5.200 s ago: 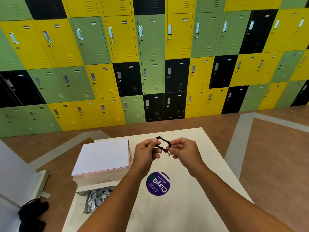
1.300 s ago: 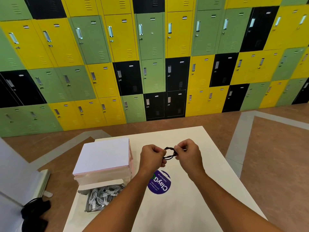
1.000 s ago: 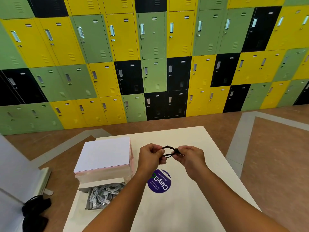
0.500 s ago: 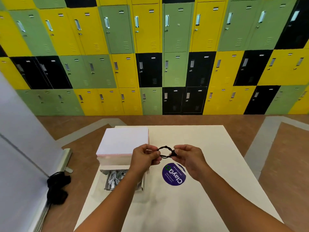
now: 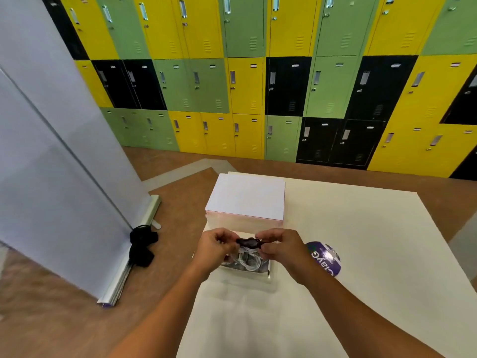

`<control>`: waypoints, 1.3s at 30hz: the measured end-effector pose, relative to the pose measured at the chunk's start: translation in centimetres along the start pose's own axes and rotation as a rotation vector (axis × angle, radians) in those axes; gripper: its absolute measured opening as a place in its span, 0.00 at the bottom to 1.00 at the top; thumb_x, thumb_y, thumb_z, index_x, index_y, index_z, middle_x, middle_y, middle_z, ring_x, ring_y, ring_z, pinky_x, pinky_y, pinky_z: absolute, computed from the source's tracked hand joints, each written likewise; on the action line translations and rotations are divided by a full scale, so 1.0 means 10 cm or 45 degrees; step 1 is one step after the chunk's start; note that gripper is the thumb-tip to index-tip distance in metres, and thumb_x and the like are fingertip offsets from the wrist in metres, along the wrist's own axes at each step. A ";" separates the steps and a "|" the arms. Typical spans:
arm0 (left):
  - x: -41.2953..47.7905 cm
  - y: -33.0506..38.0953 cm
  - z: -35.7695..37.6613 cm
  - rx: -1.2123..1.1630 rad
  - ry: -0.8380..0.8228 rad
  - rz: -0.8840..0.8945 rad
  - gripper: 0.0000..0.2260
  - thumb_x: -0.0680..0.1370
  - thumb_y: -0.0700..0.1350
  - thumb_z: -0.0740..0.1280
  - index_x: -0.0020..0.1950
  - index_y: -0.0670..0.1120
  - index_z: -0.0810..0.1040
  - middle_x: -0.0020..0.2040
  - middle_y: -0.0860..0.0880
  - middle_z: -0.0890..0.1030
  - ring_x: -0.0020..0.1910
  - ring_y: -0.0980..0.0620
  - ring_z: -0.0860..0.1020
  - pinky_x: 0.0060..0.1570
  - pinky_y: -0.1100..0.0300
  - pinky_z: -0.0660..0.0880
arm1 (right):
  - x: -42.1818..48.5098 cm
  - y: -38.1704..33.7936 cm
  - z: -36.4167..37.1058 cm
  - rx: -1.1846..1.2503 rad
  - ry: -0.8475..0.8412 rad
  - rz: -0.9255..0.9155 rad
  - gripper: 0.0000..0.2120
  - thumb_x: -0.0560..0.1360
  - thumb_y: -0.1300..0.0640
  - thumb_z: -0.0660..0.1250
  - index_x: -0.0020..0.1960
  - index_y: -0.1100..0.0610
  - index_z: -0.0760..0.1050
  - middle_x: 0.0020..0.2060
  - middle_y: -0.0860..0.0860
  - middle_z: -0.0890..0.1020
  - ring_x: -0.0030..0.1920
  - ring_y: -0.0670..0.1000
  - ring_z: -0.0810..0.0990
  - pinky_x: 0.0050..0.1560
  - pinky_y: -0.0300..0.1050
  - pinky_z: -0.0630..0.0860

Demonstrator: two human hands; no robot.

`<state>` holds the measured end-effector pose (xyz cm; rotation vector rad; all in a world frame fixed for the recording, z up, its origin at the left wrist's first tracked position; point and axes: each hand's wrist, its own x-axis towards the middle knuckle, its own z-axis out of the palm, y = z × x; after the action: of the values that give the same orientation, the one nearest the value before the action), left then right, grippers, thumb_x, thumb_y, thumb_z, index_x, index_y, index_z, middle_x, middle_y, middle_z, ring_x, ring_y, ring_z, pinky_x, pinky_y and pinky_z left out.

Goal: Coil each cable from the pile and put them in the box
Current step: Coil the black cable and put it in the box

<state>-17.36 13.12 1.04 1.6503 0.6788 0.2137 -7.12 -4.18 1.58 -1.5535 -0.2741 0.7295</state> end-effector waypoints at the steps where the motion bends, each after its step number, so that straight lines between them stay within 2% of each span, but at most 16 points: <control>1: 0.01 -0.05 -0.04 0.052 0.006 0.002 0.06 0.74 0.28 0.70 0.46 0.37 0.82 0.33 0.48 0.80 0.32 0.48 0.79 0.30 0.59 0.77 | 0.01 0.05 0.05 -0.079 -0.005 -0.021 0.16 0.70 0.77 0.68 0.45 0.58 0.85 0.38 0.54 0.84 0.40 0.56 0.83 0.52 0.59 0.83; 5: 0.06 -0.31 -0.15 0.182 -0.048 -0.070 0.06 0.76 0.30 0.69 0.48 0.39 0.81 0.36 0.45 0.82 0.31 0.50 0.82 0.31 0.58 0.76 | 0.01 0.32 0.27 -0.345 0.010 -0.036 0.16 0.71 0.73 0.68 0.46 0.52 0.84 0.40 0.52 0.81 0.37 0.54 0.84 0.43 0.52 0.84; 8: 0.13 -0.44 -0.12 0.169 -0.092 -0.148 0.08 0.78 0.30 0.66 0.49 0.41 0.81 0.41 0.42 0.84 0.35 0.48 0.85 0.33 0.57 0.78 | 0.02 0.51 0.33 -0.498 0.087 -0.083 0.19 0.71 0.71 0.69 0.44 0.46 0.82 0.45 0.48 0.82 0.43 0.52 0.84 0.48 0.50 0.83; 10: 0.20 -0.50 -0.09 0.138 -0.098 -0.181 0.08 0.79 0.31 0.64 0.50 0.41 0.81 0.42 0.43 0.85 0.36 0.49 0.85 0.34 0.58 0.79 | 0.05 0.60 0.34 -0.620 0.140 -0.111 0.19 0.70 0.70 0.70 0.45 0.45 0.81 0.48 0.46 0.82 0.49 0.47 0.82 0.51 0.43 0.81; 13: 0.29 -0.51 -0.03 0.124 -0.080 -0.162 0.04 0.78 0.34 0.68 0.48 0.41 0.81 0.40 0.45 0.84 0.33 0.53 0.84 0.33 0.60 0.79 | 0.08 0.69 0.35 -0.714 0.183 -0.108 0.17 0.72 0.69 0.71 0.47 0.46 0.80 0.49 0.44 0.81 0.50 0.43 0.80 0.48 0.27 0.73; 15: 0.35 -0.54 0.01 0.156 -0.061 -0.151 0.04 0.76 0.34 0.72 0.44 0.42 0.81 0.37 0.45 0.83 0.31 0.53 0.82 0.33 0.58 0.79 | 0.13 0.75 0.36 -0.773 0.183 -0.096 0.15 0.74 0.68 0.70 0.48 0.47 0.80 0.49 0.44 0.80 0.50 0.42 0.79 0.46 0.25 0.71; 17: 0.41 -0.59 0.04 0.210 -0.052 -0.153 0.06 0.75 0.34 0.73 0.42 0.43 0.80 0.38 0.44 0.83 0.33 0.49 0.82 0.34 0.56 0.80 | 0.17 0.80 0.37 -0.832 0.181 -0.090 0.13 0.75 0.67 0.70 0.48 0.48 0.81 0.52 0.45 0.78 0.52 0.44 0.78 0.50 0.26 0.70; 20: 0.48 -0.64 0.09 0.253 -0.037 -0.161 0.05 0.74 0.36 0.74 0.42 0.44 0.80 0.39 0.43 0.84 0.33 0.48 0.82 0.37 0.53 0.83 | 0.22 0.82 0.37 -0.895 0.197 -0.083 0.12 0.76 0.66 0.69 0.48 0.49 0.81 0.53 0.46 0.77 0.53 0.46 0.77 0.54 0.34 0.73; 23: 0.54 -0.62 0.10 0.255 -0.008 -0.159 0.06 0.74 0.37 0.76 0.45 0.44 0.80 0.41 0.44 0.84 0.34 0.48 0.84 0.36 0.55 0.83 | 0.29 0.79 0.37 -0.888 0.215 -0.080 0.12 0.76 0.66 0.68 0.48 0.49 0.81 0.52 0.46 0.77 0.52 0.49 0.79 0.52 0.37 0.75; 26: 0.58 -0.62 0.08 0.268 -0.015 -0.151 0.06 0.73 0.37 0.76 0.45 0.43 0.81 0.42 0.44 0.85 0.36 0.47 0.85 0.38 0.52 0.84 | 0.34 0.79 0.40 -0.886 0.217 -0.089 0.12 0.75 0.65 0.69 0.47 0.49 0.81 0.52 0.48 0.80 0.50 0.49 0.80 0.50 0.39 0.76; 31: 0.60 -0.65 -0.03 0.311 -0.030 -0.180 0.08 0.71 0.37 0.77 0.43 0.39 0.79 0.38 0.42 0.83 0.31 0.48 0.82 0.30 0.58 0.79 | 0.39 0.84 0.44 -0.948 0.175 -0.117 0.10 0.76 0.63 0.69 0.49 0.49 0.82 0.51 0.47 0.83 0.50 0.48 0.80 0.51 0.38 0.76; 35: 0.61 -0.66 -0.09 0.271 0.000 -0.201 0.10 0.70 0.38 0.79 0.43 0.37 0.79 0.39 0.39 0.84 0.33 0.45 0.84 0.34 0.53 0.83 | 0.44 0.86 0.48 -1.062 0.186 -0.113 0.09 0.76 0.58 0.69 0.50 0.45 0.81 0.48 0.43 0.83 0.48 0.47 0.80 0.48 0.42 0.77; 39: 0.59 -0.64 -0.01 0.268 0.074 -0.119 0.08 0.70 0.37 0.78 0.42 0.43 0.80 0.40 0.45 0.84 0.38 0.46 0.85 0.41 0.49 0.84 | 0.51 0.86 0.51 -1.041 0.249 -0.126 0.08 0.75 0.60 0.70 0.48 0.48 0.82 0.45 0.45 0.84 0.45 0.48 0.80 0.48 0.45 0.79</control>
<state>-14.60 16.70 -6.45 1.8131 0.8441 0.1266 -8.38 1.72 -7.86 -2.3453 -0.5416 0.3863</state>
